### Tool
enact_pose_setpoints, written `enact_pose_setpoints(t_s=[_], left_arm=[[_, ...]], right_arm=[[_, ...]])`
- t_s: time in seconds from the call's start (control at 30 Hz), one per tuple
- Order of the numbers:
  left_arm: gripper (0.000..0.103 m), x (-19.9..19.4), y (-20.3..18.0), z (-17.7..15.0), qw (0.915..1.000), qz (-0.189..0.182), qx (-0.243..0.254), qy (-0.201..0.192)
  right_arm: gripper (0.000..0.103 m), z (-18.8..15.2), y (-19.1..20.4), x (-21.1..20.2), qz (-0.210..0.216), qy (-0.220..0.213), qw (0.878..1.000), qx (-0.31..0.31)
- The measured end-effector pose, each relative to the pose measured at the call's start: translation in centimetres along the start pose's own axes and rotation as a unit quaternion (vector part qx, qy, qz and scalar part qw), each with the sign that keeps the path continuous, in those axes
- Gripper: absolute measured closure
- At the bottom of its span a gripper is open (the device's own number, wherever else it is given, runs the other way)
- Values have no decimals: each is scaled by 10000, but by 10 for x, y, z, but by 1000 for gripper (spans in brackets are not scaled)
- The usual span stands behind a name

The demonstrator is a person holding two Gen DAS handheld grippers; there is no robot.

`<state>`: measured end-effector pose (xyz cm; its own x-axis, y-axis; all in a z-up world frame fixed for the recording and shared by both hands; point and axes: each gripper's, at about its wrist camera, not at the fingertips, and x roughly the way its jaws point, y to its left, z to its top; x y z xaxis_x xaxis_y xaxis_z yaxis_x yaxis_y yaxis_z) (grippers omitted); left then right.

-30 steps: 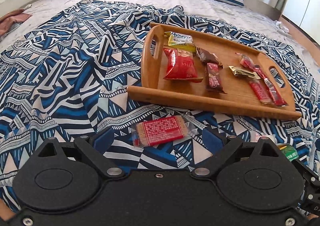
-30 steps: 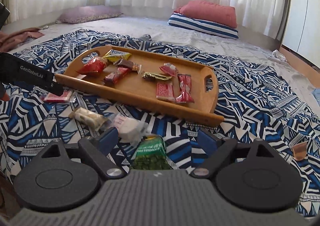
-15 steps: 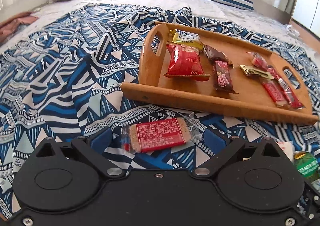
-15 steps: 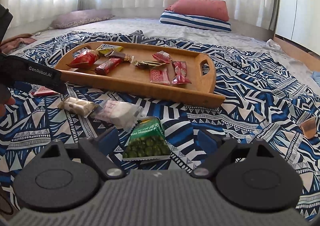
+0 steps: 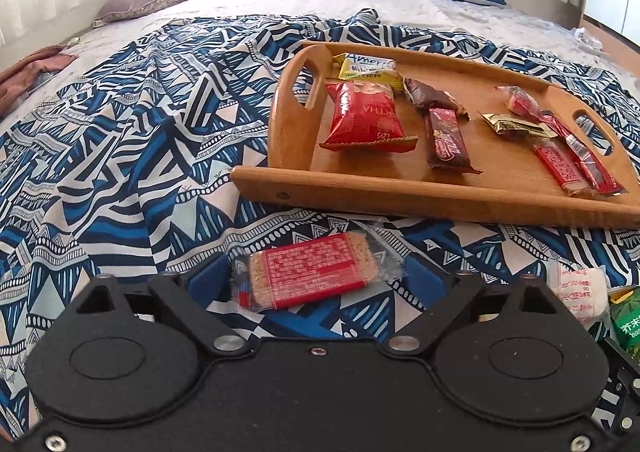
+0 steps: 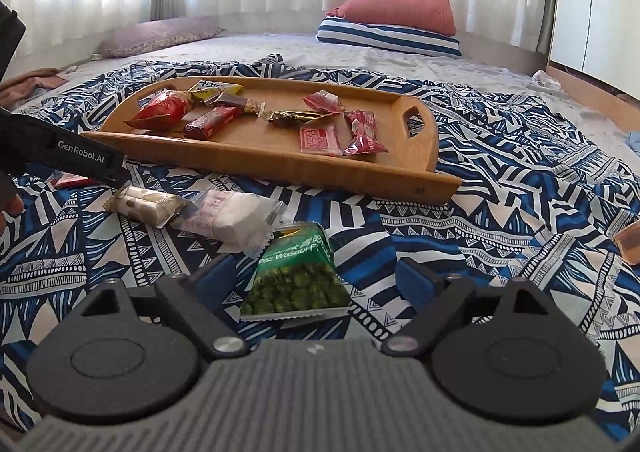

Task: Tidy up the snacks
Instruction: 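Grasp the red biscuit pack with the left tool while the right grasps the green pea snack pack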

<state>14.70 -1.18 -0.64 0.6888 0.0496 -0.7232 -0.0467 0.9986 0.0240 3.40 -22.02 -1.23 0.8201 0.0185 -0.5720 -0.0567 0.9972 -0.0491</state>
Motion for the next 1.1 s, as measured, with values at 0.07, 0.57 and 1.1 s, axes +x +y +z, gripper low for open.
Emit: enact_pose_setpoints(t_s=[0.07, 0.57, 1.1], left_arm=[[26, -2, -1, 0, 10000, -10, 43, -28], [40, -14, -6, -5, 9995, -274, 134, -23], [41, -35, -10, -6, 9979, -434, 448, -197]], right_arm=[[9, 0, 0, 0, 7, -9, 10000, 8], [23, -2, 3, -8, 217, -54, 9997, -53], [60, 7, 9, -19, 255, -204, 9994, -129]])
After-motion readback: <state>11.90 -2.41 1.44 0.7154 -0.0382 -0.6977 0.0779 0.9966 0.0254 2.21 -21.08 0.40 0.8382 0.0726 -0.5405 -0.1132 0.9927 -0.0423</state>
